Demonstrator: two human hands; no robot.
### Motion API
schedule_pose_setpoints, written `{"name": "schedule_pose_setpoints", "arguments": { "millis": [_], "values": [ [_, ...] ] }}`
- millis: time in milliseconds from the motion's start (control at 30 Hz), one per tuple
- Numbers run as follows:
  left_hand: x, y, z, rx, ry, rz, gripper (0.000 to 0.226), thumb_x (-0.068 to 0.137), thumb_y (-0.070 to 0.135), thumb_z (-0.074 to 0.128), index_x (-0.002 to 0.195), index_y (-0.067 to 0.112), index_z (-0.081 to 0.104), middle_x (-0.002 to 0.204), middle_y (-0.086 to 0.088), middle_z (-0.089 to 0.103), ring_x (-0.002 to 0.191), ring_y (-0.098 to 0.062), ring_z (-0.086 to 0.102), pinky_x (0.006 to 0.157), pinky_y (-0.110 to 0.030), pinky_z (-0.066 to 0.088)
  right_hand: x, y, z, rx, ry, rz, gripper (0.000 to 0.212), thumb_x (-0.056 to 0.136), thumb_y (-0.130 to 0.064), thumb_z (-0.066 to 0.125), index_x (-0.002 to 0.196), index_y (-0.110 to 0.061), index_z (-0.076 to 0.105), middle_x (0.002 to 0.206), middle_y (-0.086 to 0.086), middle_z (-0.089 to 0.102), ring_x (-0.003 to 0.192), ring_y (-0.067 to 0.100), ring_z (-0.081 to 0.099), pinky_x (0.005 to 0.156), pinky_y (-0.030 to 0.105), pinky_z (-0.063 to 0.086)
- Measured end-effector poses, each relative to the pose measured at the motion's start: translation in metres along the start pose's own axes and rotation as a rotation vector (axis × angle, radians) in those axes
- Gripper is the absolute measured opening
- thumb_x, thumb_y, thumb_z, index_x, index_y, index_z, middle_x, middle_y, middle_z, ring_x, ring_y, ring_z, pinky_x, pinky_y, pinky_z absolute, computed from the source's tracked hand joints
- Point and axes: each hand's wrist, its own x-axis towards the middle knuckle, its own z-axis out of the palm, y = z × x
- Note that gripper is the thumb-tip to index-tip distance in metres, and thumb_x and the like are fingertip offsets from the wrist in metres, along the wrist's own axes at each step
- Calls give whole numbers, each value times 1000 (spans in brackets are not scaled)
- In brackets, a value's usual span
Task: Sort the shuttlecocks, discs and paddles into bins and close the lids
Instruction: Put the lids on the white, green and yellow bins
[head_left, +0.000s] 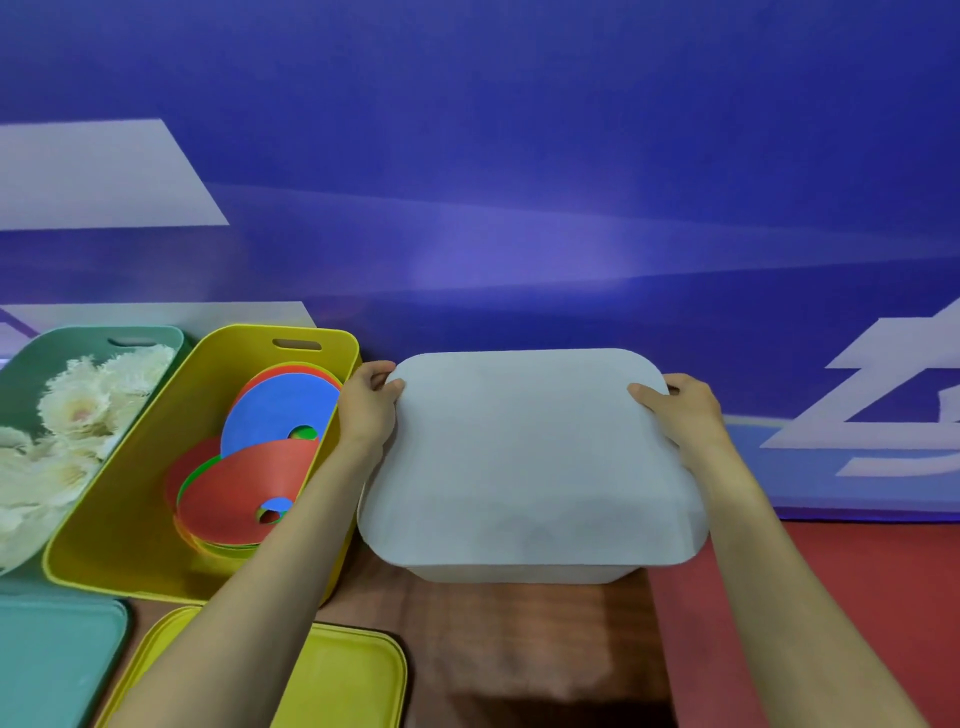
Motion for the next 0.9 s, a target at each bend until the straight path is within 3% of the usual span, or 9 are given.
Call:
{"name": "schedule_pose_setpoints", "arguments": {
  "millis": [233, 333, 467, 600, 700, 833, 900],
  "values": [
    [9, 1, 2, 83, -29, -39, 25, 95, 15, 52, 120, 13, 56, 121, -6, 60, 100, -17, 52, 88, -28, 44, 4, -6, 2, 30, 9, 9, 28, 83, -29, 67, 102, -11, 59, 97, 5, 62, 89, 26, 60, 73, 34, 49],
    [-6, -1, -5, 236, -72, 88, 31, 96, 28, 50, 124, 16, 53, 121, -2, 58, 108, -20, 54, 93, -32, 44, 6, -1, 2, 67, 15, 19, 23, 83, -30, 67, 98, -13, 60, 98, 6, 65, 90, 27, 63, 77, 38, 52],
    [-31, -10, -17, 388, -19, 237, 37, 95, 27, 52, 128, 11, 50, 127, -7, 55, 115, -24, 51, 93, -35, 41, 2, 7, 3, 112, 28, -6, 16, 85, -28, 65, 94, -15, 63, 94, 7, 67, 87, 27, 63, 79, 38, 51],
    [-45, -28, -28, 405, 12, 186, 34, 92, 29, 55, 118, 8, 58, 117, -11, 59, 108, -27, 54, 92, -38, 45, -3, 4, 1, 212, 20, -2, 9, 85, -22, 64, 91, -15, 63, 90, 6, 68, 82, 26, 64, 79, 40, 53],
    [-55, -37, -30, 443, -54, 165, 38, 91, 33, 53, 122, 11, 58, 114, -9, 63, 105, -27, 56, 91, -44, 48, -7, 2, 1, 171, 3, -30, 14, 87, -22, 60, 94, -10, 64, 89, 7, 67, 79, 25, 62, 76, 38, 52],
    [-67, -26, -31, 143, -83, 66, 27, 92, 25, 54, 116, 14, 63, 107, 4, 65, 99, -21, 61, 92, -43, 49, -10, 0, -1, 129, 0, -14, 19, 88, -24, 56, 92, -7, 63, 100, 16, 67, 88, 33, 62, 82, 43, 51],
    [-73, -21, -34, -38, -112, 4, 17, 93, 22, 54, 106, 27, 63, 104, 6, 68, 98, -19, 64, 91, -43, 50, -13, 1, -3, 158, -7, 8, 16, 88, -22, 57, 88, -7, 62, 103, 17, 67, 95, 37, 63, 88, 50, 51]
  ]
}}
